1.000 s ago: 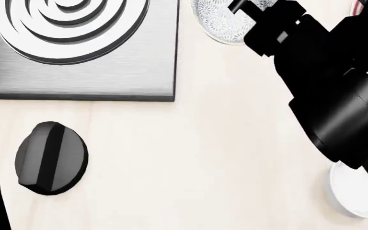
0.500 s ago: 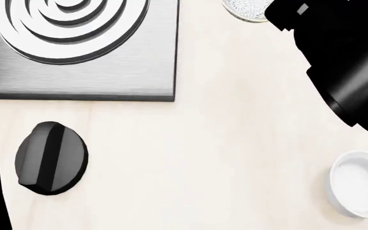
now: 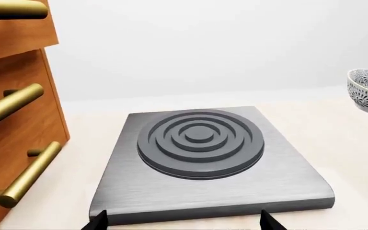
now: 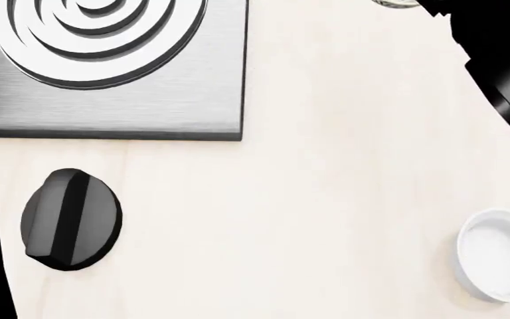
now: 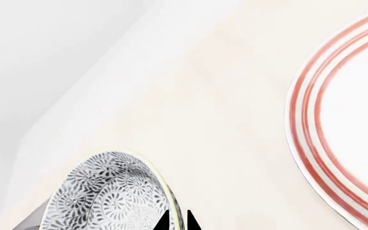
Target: Pick the akita bowl next to the ramekin and place it on the plate.
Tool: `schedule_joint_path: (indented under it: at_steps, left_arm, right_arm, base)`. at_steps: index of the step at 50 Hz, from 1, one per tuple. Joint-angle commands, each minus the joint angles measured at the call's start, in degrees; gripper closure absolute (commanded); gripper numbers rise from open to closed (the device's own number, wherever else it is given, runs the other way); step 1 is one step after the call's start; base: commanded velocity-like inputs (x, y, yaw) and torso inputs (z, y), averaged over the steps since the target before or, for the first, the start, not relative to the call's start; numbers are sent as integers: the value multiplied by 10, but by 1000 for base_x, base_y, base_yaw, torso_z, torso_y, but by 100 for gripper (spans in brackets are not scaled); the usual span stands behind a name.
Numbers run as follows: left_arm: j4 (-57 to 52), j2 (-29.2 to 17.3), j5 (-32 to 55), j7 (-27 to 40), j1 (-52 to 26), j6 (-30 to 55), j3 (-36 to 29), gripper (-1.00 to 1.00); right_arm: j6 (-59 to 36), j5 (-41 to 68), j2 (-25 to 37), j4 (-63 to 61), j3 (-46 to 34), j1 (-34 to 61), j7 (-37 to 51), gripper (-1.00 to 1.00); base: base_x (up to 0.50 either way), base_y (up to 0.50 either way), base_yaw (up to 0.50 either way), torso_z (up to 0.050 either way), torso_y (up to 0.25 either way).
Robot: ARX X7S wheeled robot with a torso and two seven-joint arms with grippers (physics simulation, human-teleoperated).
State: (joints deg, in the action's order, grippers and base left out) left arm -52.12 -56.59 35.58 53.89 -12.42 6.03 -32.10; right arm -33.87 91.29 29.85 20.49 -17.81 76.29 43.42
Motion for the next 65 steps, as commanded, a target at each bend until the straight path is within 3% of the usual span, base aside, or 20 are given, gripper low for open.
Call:
schedule_joint_path:
  at_steps: [1, 65]
  left_arm:
    - [-2, -2, 1, 1, 0, 0, 0, -100]
    - [6, 2, -6, -2, 5, -4, -5, -100]
  right_arm:
    - [5, -8, 9, 43, 7, 19, -22, 100]
    - [36, -6, 83, 45, 52, -15, -18, 100]
  base:
    - [0, 0, 0, 0, 0]
    - [0, 0, 0, 0, 0]
